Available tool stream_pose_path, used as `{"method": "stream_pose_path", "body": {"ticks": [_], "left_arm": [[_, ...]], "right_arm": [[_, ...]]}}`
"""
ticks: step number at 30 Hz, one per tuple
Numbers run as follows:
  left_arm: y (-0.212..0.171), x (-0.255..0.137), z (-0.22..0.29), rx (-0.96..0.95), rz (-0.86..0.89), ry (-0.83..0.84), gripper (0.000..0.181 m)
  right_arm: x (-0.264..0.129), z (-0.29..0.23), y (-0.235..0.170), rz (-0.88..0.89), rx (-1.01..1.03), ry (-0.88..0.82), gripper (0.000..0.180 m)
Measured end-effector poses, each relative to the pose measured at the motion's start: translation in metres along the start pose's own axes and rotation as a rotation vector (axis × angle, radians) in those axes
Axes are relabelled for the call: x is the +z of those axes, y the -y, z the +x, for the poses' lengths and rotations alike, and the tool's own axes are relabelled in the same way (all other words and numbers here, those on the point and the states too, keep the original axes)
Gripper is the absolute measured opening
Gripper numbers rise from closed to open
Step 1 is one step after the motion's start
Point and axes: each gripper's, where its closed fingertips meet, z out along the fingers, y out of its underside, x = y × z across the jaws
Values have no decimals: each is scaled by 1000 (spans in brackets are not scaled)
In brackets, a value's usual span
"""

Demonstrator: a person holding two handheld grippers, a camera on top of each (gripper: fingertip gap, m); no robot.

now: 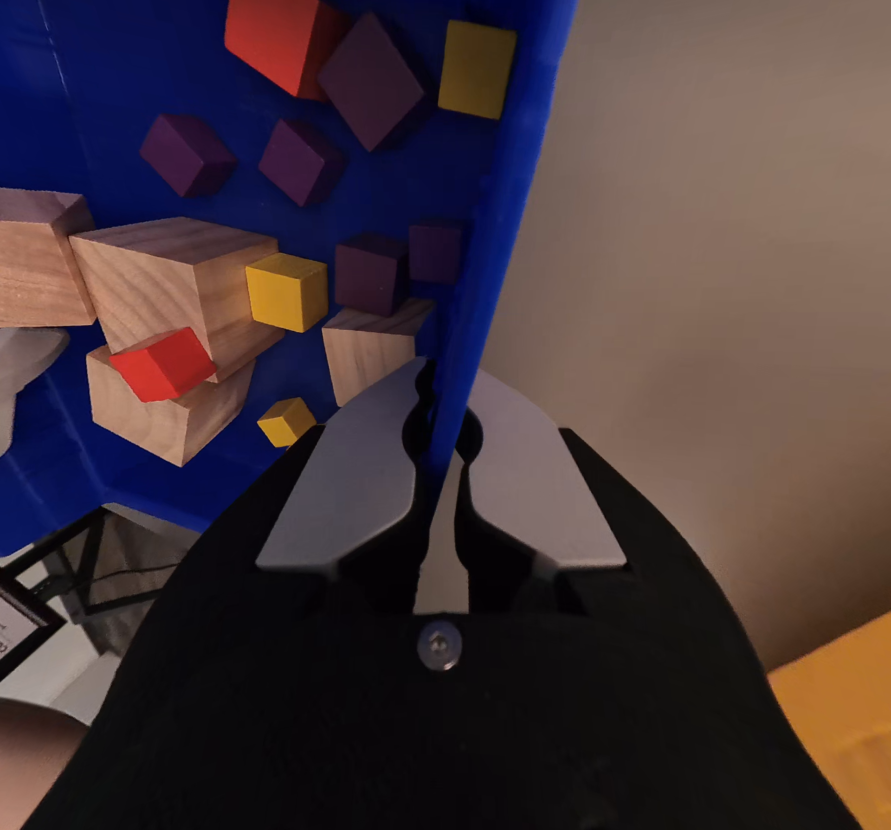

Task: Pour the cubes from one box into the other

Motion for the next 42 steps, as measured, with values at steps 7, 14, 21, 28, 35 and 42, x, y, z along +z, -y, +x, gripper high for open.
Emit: {"method": "stream_pose_path", "body": {"ticks": [7, 14, 21, 28, 35, 42], "left_arm": [[39, -41, 86, 89, 70, -73, 6], [83, -85, 206, 231, 110, -67, 6], [122, -84, 344, 396, 172, -160, 6], [158, -67, 426, 477, 246, -191, 6], [182, -79, 459, 540, 337, -181, 6], [198, -76, 481, 549, 443, -197, 6]], "right_arm": [[-86, 67, -7, 96, 39, -53, 6], [-178, 164, -40, 182, 152, -88, 6], [-247, 283, -84, 272, 265, -189, 6], [-272, 364, -103, 362, 321, -257, 6], [-295, 395, -99, 469, 314, -271, 6], [-309, 416, -97, 561, 302, -334, 6]]}}
